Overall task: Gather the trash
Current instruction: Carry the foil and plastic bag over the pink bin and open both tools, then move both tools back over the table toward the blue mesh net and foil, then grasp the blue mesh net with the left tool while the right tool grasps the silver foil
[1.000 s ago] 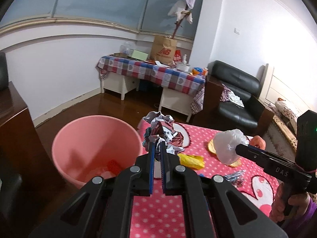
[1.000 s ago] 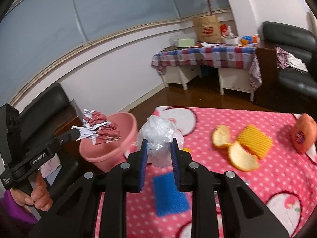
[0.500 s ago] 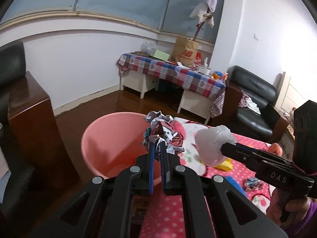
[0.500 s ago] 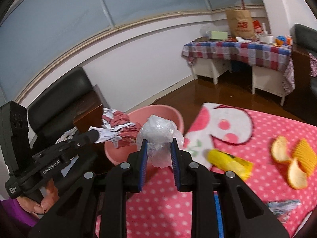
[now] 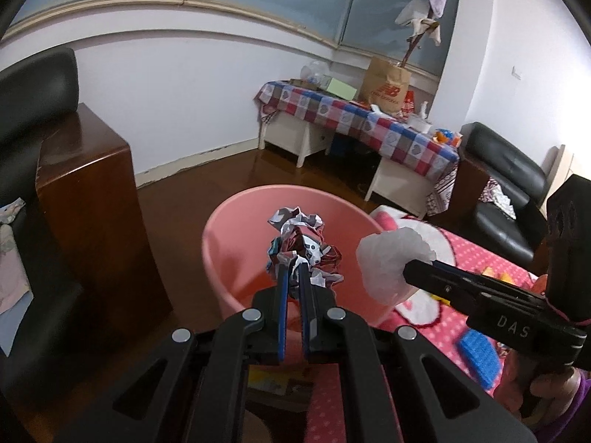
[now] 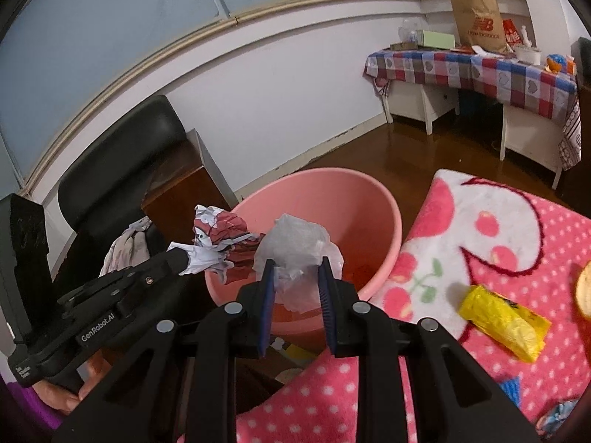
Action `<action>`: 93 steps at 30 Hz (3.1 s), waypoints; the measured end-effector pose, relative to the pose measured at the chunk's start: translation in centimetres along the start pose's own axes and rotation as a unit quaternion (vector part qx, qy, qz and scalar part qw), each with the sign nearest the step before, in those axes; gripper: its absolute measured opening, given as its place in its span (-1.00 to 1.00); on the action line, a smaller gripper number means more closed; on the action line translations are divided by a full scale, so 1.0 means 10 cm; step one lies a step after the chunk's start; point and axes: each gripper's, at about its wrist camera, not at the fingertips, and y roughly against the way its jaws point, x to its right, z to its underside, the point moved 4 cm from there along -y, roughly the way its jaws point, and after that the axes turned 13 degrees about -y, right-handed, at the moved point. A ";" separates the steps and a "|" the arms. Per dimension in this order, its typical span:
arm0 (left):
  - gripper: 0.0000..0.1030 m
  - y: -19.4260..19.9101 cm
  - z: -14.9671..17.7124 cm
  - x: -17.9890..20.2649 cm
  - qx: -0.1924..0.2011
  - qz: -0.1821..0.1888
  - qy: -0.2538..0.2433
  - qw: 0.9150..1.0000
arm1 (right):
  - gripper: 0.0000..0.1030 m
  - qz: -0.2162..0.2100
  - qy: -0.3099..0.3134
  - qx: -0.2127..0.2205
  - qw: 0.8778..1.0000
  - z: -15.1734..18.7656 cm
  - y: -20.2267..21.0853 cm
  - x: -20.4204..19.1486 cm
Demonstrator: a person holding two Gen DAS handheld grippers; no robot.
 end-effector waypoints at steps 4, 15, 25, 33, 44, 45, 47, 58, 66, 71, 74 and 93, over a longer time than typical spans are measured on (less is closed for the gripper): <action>-0.90 -0.08 0.05 -0.05 -0.010 -0.006 0.001 1.000 | -0.55 0.003 -0.006 -0.008 1.000 0.00 -0.11 0.03; -0.69 -0.16 0.10 -0.13 -0.016 0.001 0.011 1.000 | -0.51 0.006 -0.020 -0.026 0.999 -0.01 -0.33 0.04; -0.35 -0.10 0.08 -0.08 -0.010 -0.003 0.008 1.000 | -0.22 0.006 -0.022 -0.024 0.999 -0.01 -0.33 0.03; -0.24 -0.01 0.06 0.01 -0.008 0.004 0.002 1.000 | -0.21 0.010 -0.017 -0.004 1.000 0.04 -0.08 0.05; -0.17 0.14 0.02 0.40 -0.003 0.033 -0.025 0.999 | -0.21 0.039 -0.030 0.028 0.998 0.22 0.55 0.30; -0.17 0.15 0.03 0.47 -0.005 0.039 -0.029 0.999 | -0.21 0.046 -0.034 0.031 0.998 0.25 0.63 0.37; -0.16 0.16 0.04 0.58 -0.009 0.051 -0.035 0.998 | -0.21 0.059 -0.043 0.038 0.997 0.33 0.79 0.49; -0.15 0.11 0.17 1.26 -0.034 0.109 -0.076 0.991 | -0.22 0.140 -0.097 0.096 0.981 0.72 1.60 1.17; -0.15 -0.01 0.32 1.68 -0.075 0.159 -0.089 0.980 | -0.21 0.172 -0.152 0.103 0.968 0.99 1.83 1.59; -0.15 -0.14 0.41 1.94 -0.104 0.191 -0.094 0.971 | -0.21 0.179 -0.176 0.098 0.963 1.10 1.84 1.73; -0.15 -0.25 0.47 2.12 -0.124 0.206 -0.098 0.966 | -0.21 0.180 -0.185 0.100 0.961 1.16 1.84 1.78; -0.88 -0.59 0.67 2.71 -0.162 0.188 -0.126 0.960 | -0.22 0.154 -0.210 0.109 0.959 1.21 1.87 1.90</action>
